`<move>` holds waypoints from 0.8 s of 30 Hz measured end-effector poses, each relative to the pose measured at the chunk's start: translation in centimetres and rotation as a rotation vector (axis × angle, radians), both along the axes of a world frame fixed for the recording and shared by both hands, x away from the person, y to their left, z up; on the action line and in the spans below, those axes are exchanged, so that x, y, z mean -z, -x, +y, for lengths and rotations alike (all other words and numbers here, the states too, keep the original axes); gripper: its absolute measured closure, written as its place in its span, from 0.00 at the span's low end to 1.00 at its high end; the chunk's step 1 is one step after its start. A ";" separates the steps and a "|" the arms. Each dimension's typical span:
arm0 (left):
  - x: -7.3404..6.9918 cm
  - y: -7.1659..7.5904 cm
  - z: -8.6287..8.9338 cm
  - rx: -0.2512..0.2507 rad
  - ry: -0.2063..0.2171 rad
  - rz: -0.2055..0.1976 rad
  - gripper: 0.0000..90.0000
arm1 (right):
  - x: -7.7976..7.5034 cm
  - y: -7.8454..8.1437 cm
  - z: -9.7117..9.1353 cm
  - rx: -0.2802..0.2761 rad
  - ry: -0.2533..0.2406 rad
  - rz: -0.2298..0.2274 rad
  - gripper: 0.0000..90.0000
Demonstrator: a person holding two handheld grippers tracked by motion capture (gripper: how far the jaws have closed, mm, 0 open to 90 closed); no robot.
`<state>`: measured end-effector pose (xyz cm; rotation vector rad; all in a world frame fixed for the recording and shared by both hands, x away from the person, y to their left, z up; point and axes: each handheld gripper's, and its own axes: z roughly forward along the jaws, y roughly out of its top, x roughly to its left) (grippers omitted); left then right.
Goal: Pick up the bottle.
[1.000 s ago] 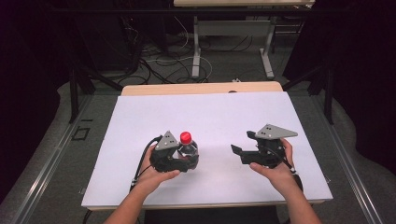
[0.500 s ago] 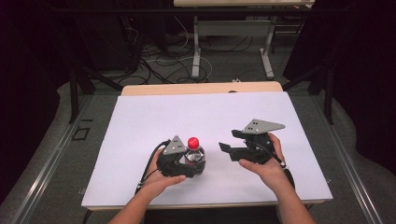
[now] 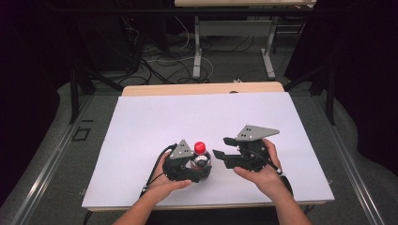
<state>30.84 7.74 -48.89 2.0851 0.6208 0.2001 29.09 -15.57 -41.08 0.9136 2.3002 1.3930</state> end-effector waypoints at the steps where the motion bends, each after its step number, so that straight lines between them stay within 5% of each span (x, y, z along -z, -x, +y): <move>1: 0.0 0.0 0.0 0.000 0.000 0.000 0.32 | 0.0 0.1 0.0 -0.003 -0.009 0.003 0.50; 9: 0.3 0.7 -0.9 0.029 -0.012 -0.013 0.32 | 0.2 0.6 0.3 -0.062 -0.046 0.047 0.55; 24: 1.0 1.5 -2.1 0.047 -0.011 -0.013 0.32 | 0.6 1.1 1.2 -0.091 -0.061 0.029 0.61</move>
